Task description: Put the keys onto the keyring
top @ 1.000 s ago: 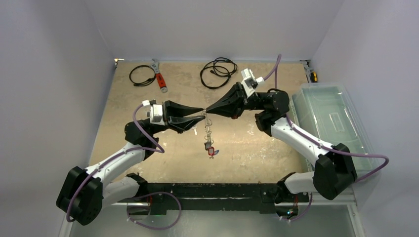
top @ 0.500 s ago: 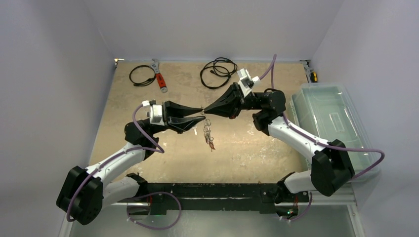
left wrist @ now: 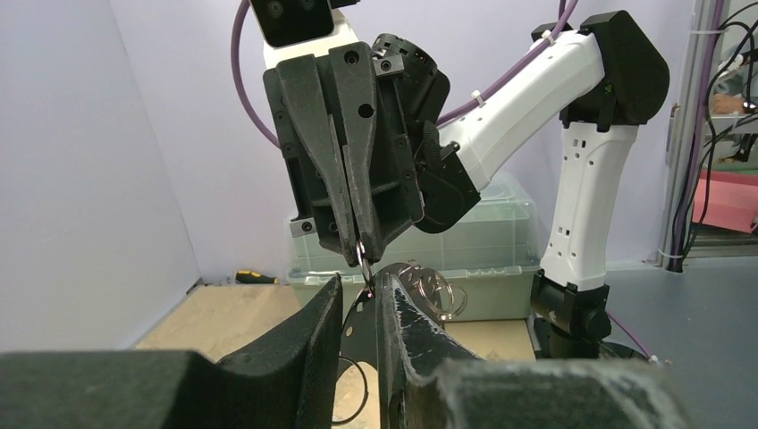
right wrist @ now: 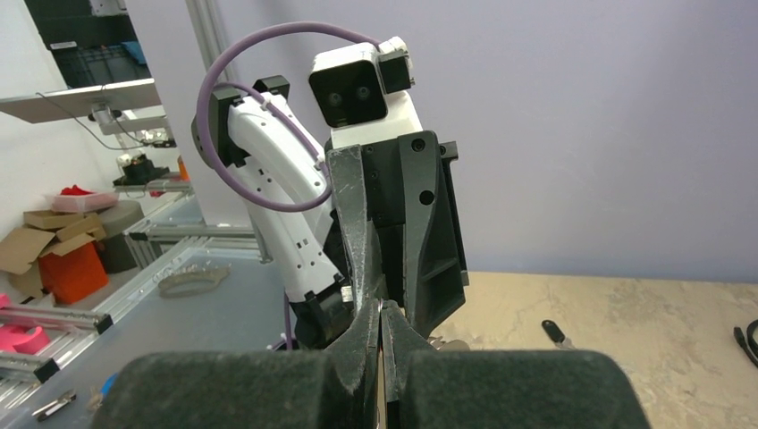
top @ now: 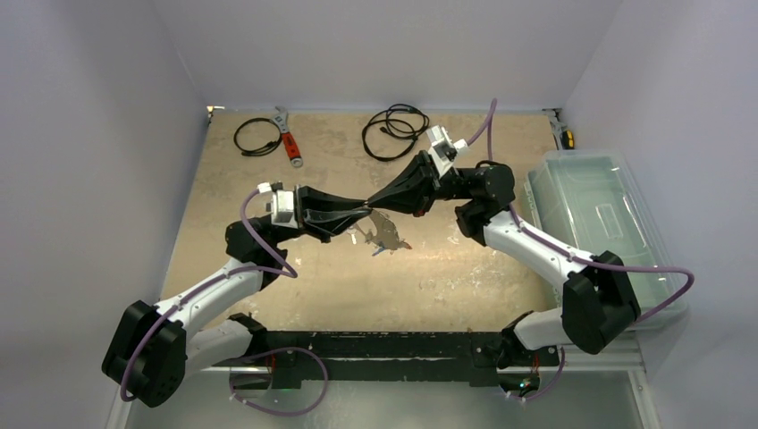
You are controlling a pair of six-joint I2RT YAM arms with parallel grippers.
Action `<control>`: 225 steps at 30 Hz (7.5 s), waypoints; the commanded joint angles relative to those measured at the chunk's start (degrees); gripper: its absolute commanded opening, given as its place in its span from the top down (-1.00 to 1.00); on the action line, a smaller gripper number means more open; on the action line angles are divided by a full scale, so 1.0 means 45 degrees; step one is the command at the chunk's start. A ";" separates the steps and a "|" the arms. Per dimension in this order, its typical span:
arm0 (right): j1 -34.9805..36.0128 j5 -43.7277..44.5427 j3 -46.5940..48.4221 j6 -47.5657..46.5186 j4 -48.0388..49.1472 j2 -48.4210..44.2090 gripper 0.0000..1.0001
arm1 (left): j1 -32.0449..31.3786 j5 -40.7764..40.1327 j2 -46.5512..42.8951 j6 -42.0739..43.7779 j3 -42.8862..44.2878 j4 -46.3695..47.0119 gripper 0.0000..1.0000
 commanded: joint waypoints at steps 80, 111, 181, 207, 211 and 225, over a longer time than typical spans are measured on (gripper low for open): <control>0.0431 0.1390 0.7583 -1.6268 -2.4847 0.0907 0.11 | -0.0847 0.0812 -0.1607 0.7922 0.2322 -1.1127 1.00; 0.0777 0.1690 0.7698 -1.6534 -2.5441 0.1400 0.82 | -0.0832 -0.0388 -0.2000 0.8136 0.2292 -1.1287 1.00; 0.0843 0.6194 0.4110 -1.3123 -1.7653 -0.2596 -0.17 | -0.0929 -0.2315 -0.2447 0.9310 0.2798 -1.3225 1.00; 0.0843 0.8319 0.2566 -0.9766 -1.5525 0.0177 -0.20 | -0.0981 -1.0389 -0.4244 0.8392 0.3482 -1.6245 1.00; 0.0865 0.7982 0.2789 -0.8452 -1.4990 0.1877 -0.09 | -0.0989 -1.0318 -0.4547 0.8249 0.3407 -1.6121 1.00; 0.1239 0.7894 0.4557 -0.7056 -1.3981 0.6316 0.06 | -0.0984 -1.0216 -0.4994 0.8201 0.3084 -1.5635 1.00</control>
